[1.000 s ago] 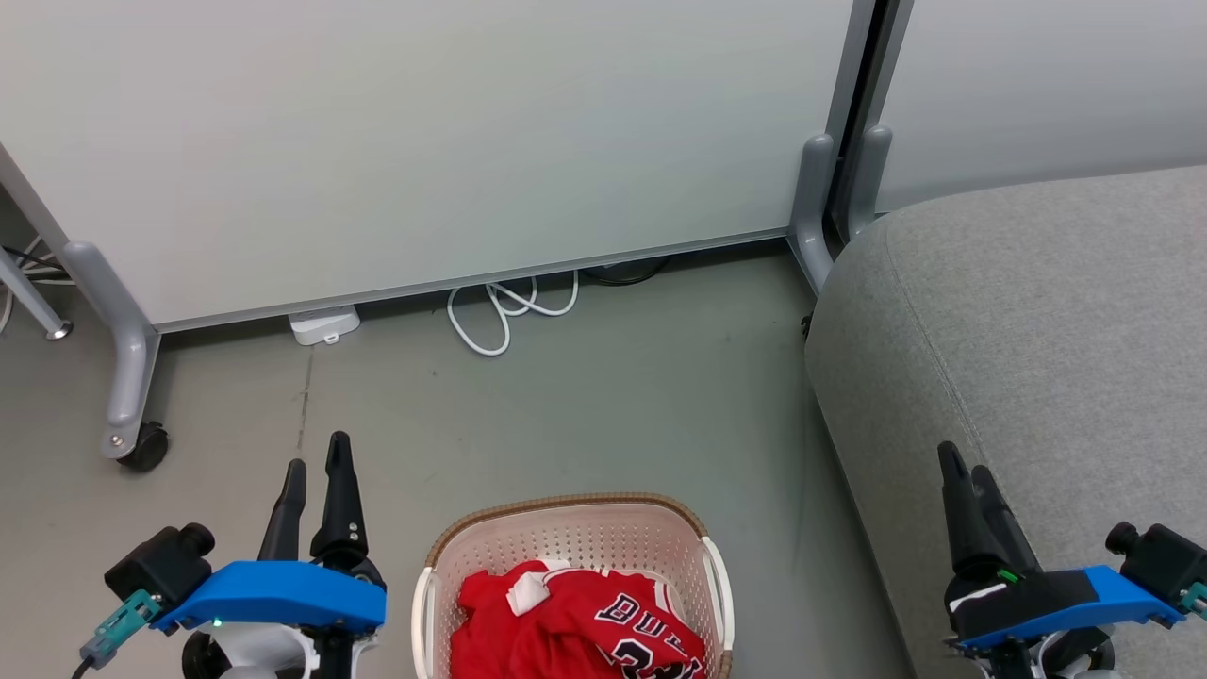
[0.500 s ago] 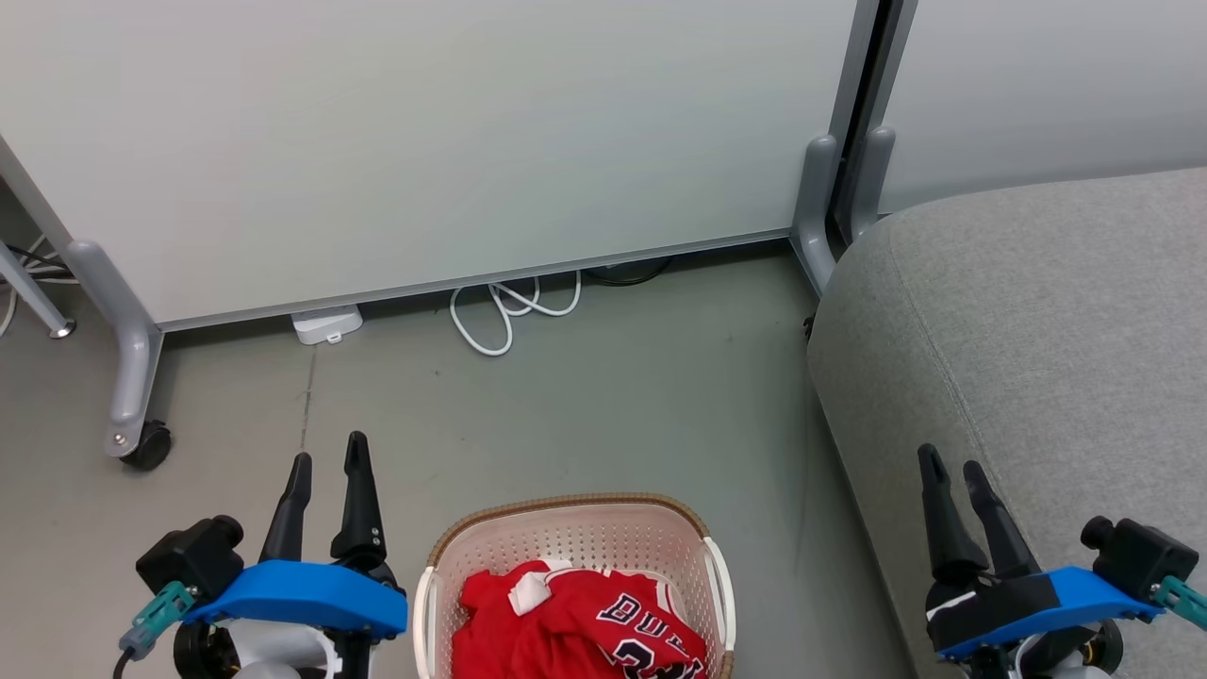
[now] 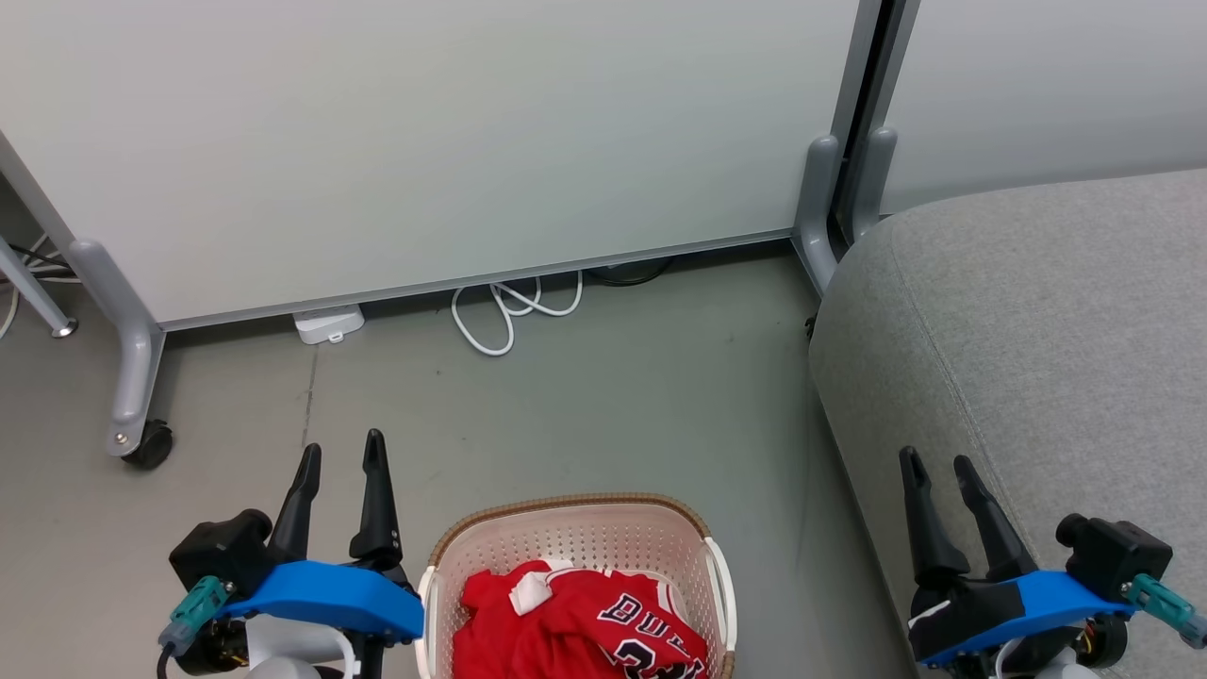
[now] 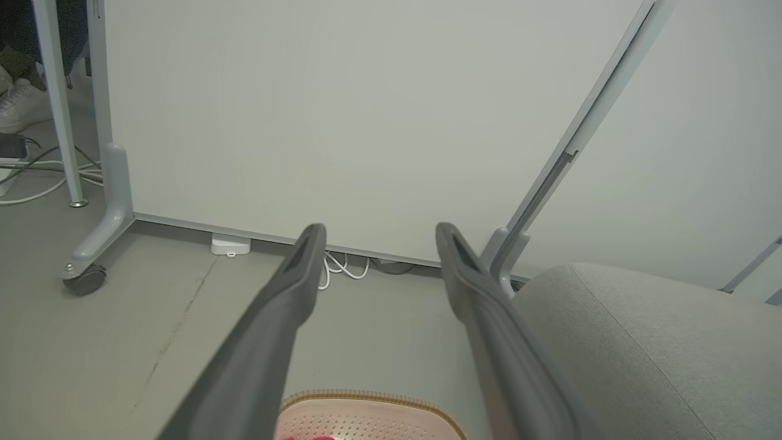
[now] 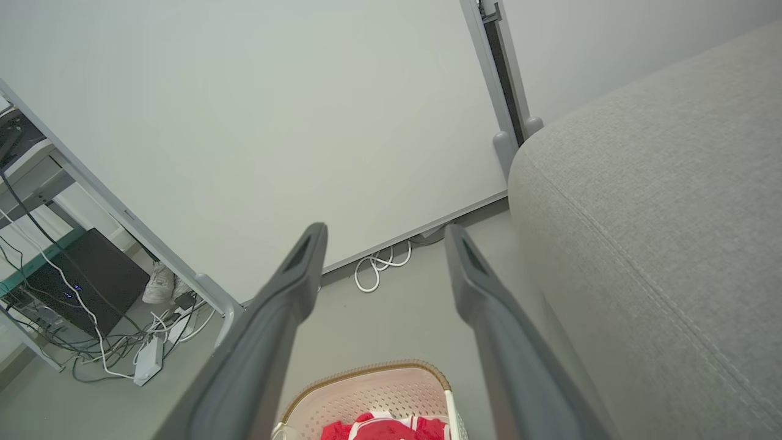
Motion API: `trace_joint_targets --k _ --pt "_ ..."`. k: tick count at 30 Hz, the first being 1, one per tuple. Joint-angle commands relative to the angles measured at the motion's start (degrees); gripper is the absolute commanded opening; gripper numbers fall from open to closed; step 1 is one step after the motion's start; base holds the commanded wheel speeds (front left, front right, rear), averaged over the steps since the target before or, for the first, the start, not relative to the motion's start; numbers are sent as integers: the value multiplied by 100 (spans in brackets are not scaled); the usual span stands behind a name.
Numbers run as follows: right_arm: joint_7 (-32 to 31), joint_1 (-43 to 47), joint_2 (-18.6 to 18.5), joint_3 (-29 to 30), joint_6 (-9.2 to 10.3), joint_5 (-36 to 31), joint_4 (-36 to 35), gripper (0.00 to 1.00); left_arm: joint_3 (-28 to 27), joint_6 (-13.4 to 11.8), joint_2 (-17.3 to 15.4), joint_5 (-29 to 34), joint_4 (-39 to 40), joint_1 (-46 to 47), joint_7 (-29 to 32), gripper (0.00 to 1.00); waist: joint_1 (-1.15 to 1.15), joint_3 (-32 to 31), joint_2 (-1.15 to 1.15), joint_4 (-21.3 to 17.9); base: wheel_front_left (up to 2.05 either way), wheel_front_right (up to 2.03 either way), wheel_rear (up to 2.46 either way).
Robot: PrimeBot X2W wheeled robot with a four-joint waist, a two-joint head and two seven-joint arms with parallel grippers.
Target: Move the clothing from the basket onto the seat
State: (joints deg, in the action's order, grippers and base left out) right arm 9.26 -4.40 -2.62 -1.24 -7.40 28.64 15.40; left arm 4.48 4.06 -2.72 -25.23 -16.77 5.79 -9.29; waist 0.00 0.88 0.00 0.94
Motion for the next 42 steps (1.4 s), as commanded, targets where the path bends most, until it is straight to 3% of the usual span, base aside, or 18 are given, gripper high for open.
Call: trace_joint_targets --k 1,42 --pt "68 -98 -35 -11 -11 -166 -34 100 32 -18 -28 169 20 123 -66 100 0 -1 0 1 0 0 0" --pt "546 -110 -39 -242 -10 -2086 29 100 205 -95 -25 1998 -265 169 -541 100 0 85 0 63 0 0 0"
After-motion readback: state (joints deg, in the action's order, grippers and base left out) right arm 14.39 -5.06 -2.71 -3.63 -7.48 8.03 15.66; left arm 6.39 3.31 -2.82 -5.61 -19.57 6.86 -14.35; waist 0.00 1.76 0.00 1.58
